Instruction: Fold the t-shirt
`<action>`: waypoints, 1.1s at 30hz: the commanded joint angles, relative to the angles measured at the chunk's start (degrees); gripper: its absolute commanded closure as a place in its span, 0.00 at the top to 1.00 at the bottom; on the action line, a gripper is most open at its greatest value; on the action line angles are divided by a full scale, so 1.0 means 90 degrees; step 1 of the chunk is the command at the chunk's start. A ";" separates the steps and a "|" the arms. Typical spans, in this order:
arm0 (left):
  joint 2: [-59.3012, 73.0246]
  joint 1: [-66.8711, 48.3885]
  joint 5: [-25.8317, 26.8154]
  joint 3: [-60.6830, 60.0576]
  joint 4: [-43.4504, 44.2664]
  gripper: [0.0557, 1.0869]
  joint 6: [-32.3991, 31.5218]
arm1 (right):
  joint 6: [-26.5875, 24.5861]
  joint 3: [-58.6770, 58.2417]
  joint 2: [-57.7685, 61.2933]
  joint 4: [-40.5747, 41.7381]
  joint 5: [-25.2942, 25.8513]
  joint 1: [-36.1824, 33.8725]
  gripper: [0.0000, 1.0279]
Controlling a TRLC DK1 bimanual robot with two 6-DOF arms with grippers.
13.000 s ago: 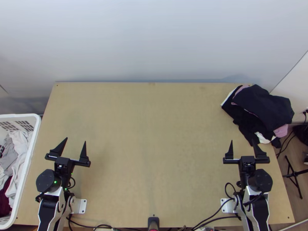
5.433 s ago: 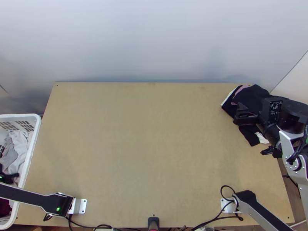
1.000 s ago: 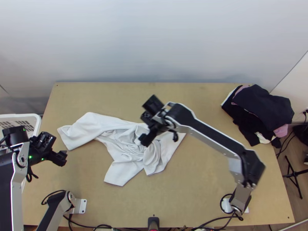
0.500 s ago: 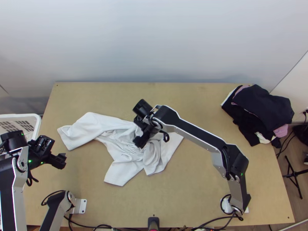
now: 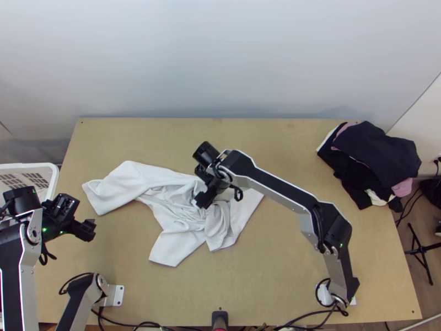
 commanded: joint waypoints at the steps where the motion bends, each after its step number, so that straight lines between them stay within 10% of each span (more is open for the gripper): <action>1: 0.0033 0.0025 -0.0018 -0.0025 0.0075 0.95 0.0014 | 0.0027 0.0038 0.0033 0.0005 -0.0019 0.0100 0.87; 21: 0.0024 -0.0004 -0.0008 -0.0103 0.0251 0.95 -0.0025 | 0.0056 0.0252 0.0472 -0.0044 -0.0087 0.0119 0.81; 33: 0.0463 -0.0151 -0.0008 0.0082 0.0407 0.95 -0.0074 | -0.0227 0.0477 0.0589 0.0630 -0.0185 0.0119 0.03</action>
